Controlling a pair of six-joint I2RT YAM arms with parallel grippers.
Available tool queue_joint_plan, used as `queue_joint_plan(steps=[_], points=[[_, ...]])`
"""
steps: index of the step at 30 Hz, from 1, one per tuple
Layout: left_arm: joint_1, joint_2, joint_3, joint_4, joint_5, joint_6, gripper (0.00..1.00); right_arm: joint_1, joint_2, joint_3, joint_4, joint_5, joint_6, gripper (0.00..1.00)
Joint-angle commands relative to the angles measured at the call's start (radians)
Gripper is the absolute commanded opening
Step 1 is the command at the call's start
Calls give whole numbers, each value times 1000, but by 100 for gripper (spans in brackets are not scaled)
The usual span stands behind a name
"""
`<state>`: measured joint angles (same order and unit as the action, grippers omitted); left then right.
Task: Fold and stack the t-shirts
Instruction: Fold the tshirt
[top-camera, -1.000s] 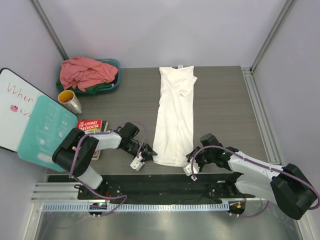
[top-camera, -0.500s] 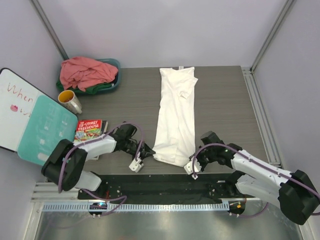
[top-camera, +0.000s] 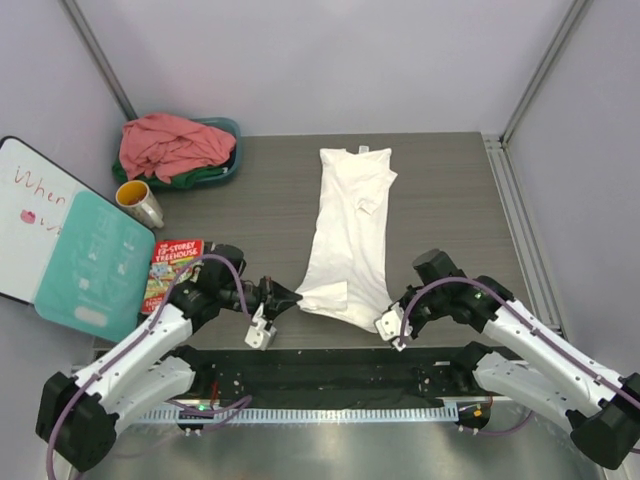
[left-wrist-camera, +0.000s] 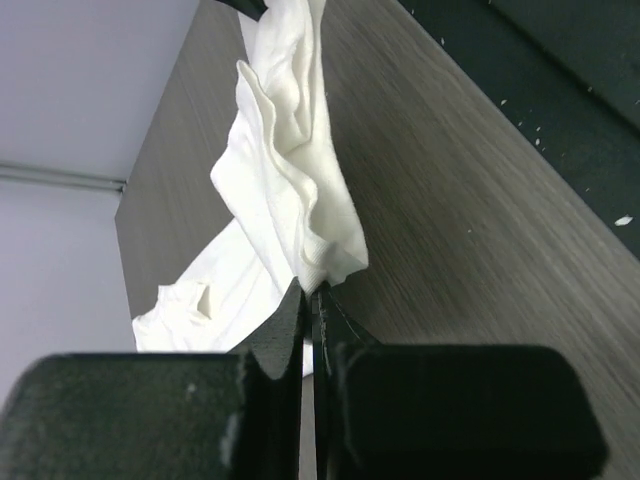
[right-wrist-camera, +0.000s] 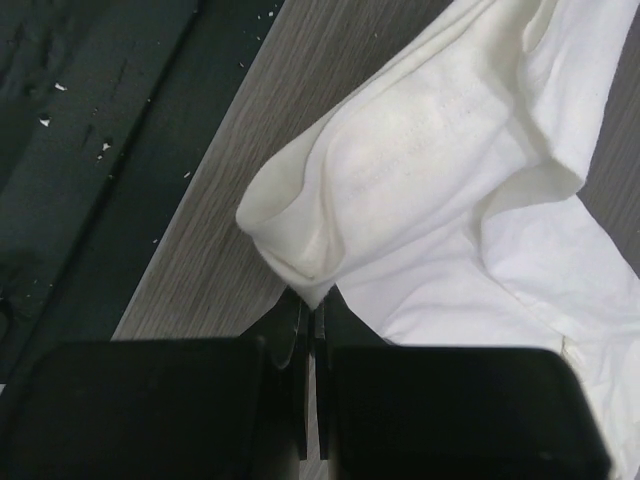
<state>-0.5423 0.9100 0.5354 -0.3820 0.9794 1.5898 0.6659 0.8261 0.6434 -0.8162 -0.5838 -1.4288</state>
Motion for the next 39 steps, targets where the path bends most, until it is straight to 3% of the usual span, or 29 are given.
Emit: queue_joint_plan(steps=[1,9,17,23,28,36,39], points=[[-4,-109,2,-145,28,-85,0,4,-25,78,-178,-71,34,1],[-7,-94,14,-178,65,-62,0,4,-4,111,-195,-111,34,1],[-7,146,112,-175,119,103,11,4,54,88,-23,-74,108,1],[-7,297,216,-159,111,125,17,4,159,114,46,-22,102,1],[-7,336,221,-55,85,52,16,-2,215,125,115,41,143,1],[5,333,201,-38,45,32,13,-51,268,130,152,75,153,1],[5,342,164,-83,24,134,20,-54,284,110,173,68,154,1]])
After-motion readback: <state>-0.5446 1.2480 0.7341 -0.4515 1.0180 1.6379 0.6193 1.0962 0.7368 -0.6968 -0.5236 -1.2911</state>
